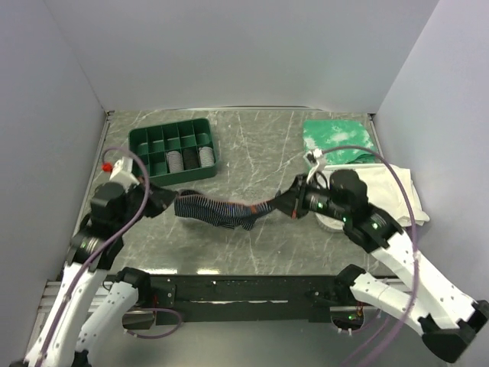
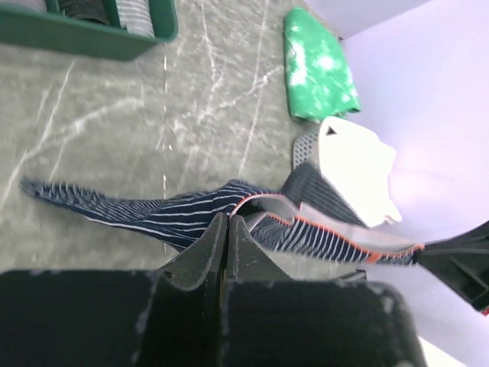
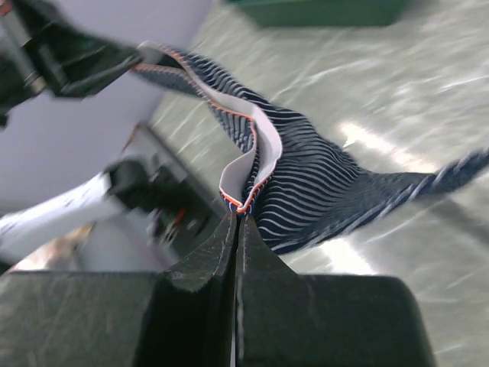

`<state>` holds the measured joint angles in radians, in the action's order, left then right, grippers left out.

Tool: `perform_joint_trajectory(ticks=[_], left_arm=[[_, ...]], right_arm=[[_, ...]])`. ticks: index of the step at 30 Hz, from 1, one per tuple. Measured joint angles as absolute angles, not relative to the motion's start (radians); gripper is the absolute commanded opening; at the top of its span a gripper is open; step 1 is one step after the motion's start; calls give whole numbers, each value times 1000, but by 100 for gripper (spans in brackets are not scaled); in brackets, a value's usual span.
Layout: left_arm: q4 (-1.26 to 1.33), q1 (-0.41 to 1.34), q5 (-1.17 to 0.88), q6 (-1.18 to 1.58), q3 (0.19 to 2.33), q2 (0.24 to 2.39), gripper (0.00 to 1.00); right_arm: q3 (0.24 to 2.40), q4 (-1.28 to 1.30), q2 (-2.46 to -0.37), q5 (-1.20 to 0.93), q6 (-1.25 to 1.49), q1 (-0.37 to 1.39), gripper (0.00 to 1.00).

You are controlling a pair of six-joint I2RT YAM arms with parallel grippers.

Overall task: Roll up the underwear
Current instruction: Flatten out the underwear at the center of the board.

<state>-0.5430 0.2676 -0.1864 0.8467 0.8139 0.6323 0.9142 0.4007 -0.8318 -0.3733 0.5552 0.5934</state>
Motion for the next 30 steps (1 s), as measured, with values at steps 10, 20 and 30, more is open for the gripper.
perform_joint_trajectory(ticks=[10, 20, 30], left_arm=[[-830, 270, -203, 890, 933, 450, 1], [-753, 270, -171, 894, 848, 716, 4], [-386, 263, -136, 846, 823, 1297, 1]], right_arm=[[914, 550, -630, -176, 647, 818, 0], [905, 545, -976, -29, 612, 647, 0], [1035, 362, -1636, -145, 487, 414, 0]])
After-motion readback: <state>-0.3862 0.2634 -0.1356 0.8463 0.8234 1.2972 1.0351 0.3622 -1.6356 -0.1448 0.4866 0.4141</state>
